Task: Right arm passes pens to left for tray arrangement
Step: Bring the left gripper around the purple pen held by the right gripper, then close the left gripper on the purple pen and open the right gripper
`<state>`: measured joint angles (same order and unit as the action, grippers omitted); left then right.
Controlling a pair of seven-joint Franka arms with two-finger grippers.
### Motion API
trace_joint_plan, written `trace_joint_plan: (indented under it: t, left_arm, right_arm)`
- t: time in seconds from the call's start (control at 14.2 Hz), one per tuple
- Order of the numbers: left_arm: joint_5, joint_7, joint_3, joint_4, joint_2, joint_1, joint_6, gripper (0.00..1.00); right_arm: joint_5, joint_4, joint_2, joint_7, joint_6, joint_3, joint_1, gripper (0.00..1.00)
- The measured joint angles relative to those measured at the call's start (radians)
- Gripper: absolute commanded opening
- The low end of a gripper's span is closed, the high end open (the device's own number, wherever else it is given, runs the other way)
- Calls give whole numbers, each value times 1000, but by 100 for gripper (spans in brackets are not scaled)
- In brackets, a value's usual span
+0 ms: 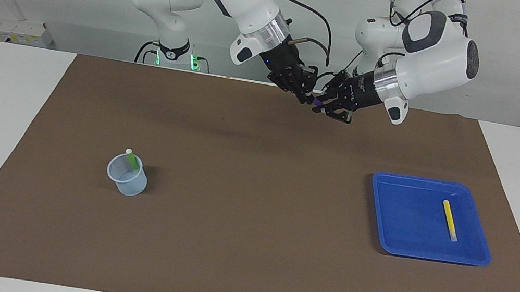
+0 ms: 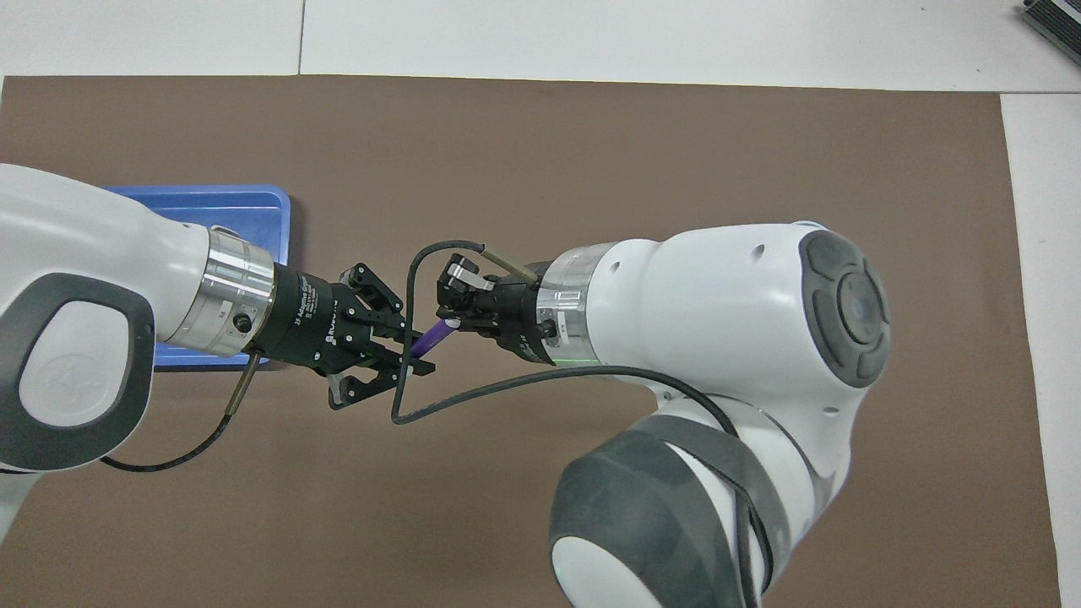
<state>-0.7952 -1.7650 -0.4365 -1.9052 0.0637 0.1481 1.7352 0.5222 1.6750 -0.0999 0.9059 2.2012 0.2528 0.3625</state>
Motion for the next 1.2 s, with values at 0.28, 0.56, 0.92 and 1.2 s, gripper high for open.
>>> trace_joint_plan:
  t: [0.28,0.56,0.92,1.2]
  left_arm:
    - [-5,26,-1,-1,2,0,6,0]
    - [-7,62,3,-1,3,0,6,0]
    - [71,249,5,-14,7,-1,5,0]
    - [132,402,-2,-36,23,-29,5,0]
  right_arm:
    - [1,0,2,0,1,-1,0,0]
    - [1,2,2,0,1,-1,0,0]
    - [1,3,2,-37,-13,-4,-3,0]
    - [-1,3,2,-278,-83,-14,-50,14]
